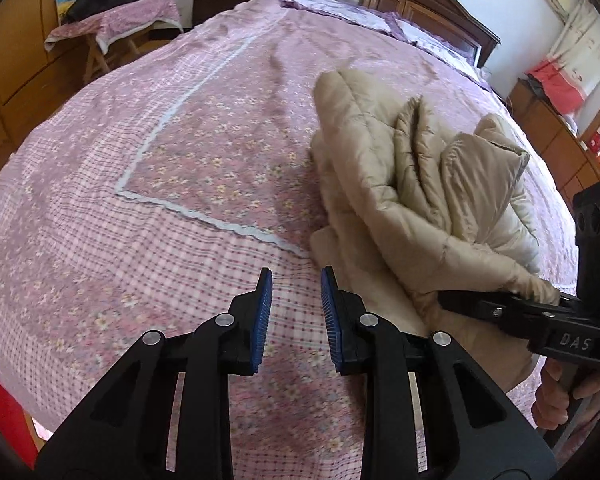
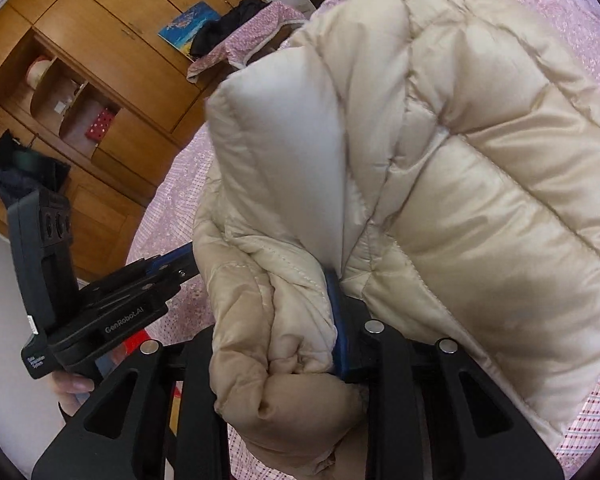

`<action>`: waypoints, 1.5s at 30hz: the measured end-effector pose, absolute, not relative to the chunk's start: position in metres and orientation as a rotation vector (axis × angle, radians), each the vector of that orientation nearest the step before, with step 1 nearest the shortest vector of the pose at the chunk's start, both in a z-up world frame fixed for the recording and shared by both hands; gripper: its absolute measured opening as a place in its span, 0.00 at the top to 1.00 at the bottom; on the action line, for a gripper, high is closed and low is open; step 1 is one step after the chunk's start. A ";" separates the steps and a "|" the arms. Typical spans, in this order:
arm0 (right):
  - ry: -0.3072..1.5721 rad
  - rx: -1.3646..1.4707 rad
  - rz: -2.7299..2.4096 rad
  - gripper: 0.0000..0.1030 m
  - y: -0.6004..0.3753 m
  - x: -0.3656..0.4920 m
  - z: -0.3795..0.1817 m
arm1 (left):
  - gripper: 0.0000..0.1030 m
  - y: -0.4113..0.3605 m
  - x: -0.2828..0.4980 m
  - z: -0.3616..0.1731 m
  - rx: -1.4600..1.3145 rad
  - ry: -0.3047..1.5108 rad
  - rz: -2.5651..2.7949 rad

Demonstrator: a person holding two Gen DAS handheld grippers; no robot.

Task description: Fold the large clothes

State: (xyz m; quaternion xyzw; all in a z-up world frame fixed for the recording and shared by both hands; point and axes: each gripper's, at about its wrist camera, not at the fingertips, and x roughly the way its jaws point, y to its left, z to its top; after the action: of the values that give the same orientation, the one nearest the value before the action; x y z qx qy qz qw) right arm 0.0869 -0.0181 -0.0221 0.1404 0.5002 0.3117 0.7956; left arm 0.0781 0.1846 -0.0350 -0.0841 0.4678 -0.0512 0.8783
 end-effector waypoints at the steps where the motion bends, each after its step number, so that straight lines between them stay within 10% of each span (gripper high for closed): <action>1: 1.058 0.299 0.681 0.60 -0.020 0.083 -0.018 | 0.76 0.186 0.076 -0.033 -0.173 0.972 -0.106; 5: 1.001 0.291 0.724 0.34 -0.026 0.064 -0.002 | 0.67 0.185 0.071 -0.017 -0.172 0.942 -0.126; 15: 0.843 0.295 0.736 0.31 -0.084 0.023 0.043 | 0.25 0.151 0.073 0.038 -0.136 0.821 -0.212; 30: 0.902 0.436 0.319 0.38 -0.188 0.084 -0.034 | 0.15 0.045 0.141 0.040 0.124 0.894 -0.212; 45: 0.886 0.213 0.507 0.43 -0.086 0.098 -0.032 | 0.13 0.172 0.126 -0.018 -0.109 0.952 -0.002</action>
State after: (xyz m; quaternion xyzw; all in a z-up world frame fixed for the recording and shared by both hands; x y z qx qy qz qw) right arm 0.0980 -0.0861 -0.0319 0.1017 0.4232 0.2423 0.8671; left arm 0.1262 0.1722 -0.0183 -0.0522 0.4580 -0.0008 0.8874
